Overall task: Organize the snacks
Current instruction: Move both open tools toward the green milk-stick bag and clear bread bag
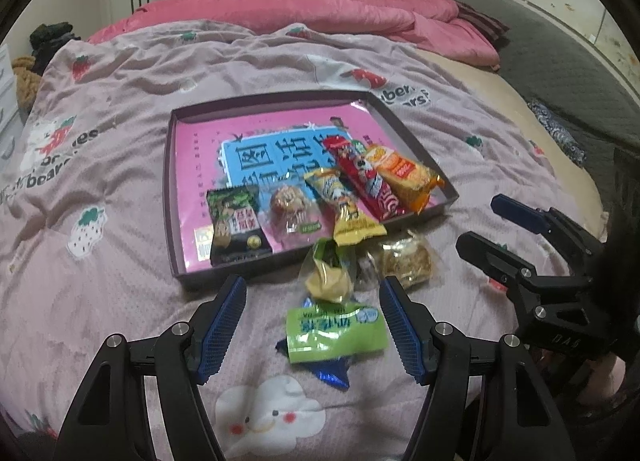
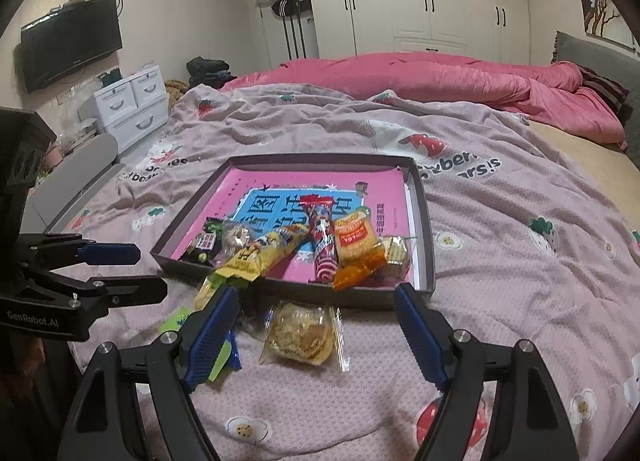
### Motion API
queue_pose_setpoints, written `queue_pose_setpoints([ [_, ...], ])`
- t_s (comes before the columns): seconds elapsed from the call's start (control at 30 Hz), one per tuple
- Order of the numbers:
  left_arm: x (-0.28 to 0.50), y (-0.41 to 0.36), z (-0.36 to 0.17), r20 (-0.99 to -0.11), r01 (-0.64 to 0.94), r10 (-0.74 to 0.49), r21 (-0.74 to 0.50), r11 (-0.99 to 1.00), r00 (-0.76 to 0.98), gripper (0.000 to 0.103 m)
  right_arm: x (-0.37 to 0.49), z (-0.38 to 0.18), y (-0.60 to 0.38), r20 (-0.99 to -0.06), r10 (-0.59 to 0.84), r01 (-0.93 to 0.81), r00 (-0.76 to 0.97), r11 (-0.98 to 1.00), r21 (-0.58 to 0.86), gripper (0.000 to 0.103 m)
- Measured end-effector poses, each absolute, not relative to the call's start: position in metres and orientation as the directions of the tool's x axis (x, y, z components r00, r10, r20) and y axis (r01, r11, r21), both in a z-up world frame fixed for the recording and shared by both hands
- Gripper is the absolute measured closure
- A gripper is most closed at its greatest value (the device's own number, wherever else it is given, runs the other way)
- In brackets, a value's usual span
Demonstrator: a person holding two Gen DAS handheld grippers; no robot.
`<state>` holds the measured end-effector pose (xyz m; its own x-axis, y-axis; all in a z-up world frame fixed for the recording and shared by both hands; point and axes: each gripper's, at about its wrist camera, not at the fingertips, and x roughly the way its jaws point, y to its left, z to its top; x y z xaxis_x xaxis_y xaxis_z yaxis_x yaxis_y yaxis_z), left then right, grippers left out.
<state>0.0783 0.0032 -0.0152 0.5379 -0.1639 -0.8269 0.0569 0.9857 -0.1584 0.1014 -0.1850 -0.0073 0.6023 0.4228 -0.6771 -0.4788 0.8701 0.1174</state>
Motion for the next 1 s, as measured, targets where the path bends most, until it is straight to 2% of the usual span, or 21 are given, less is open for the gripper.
queue_pose_setpoints([
  [0.53,0.07,-0.005,-0.032,-0.85,0.064,-0.166,-0.155,0.986,0.501,0.032,0.089,-0.029,-0.178,-0.738,0.382,-0.491,0.556,0.867,0.079,0.023],
  [1.0,0.09,-0.005,-0.056,-0.869,0.044,-0.174,-0.173,0.984,0.462,0.032,0.104,-0.053,-0.175,-0.781,0.374,-0.482,0.499,0.87,0.109,0.023],
])
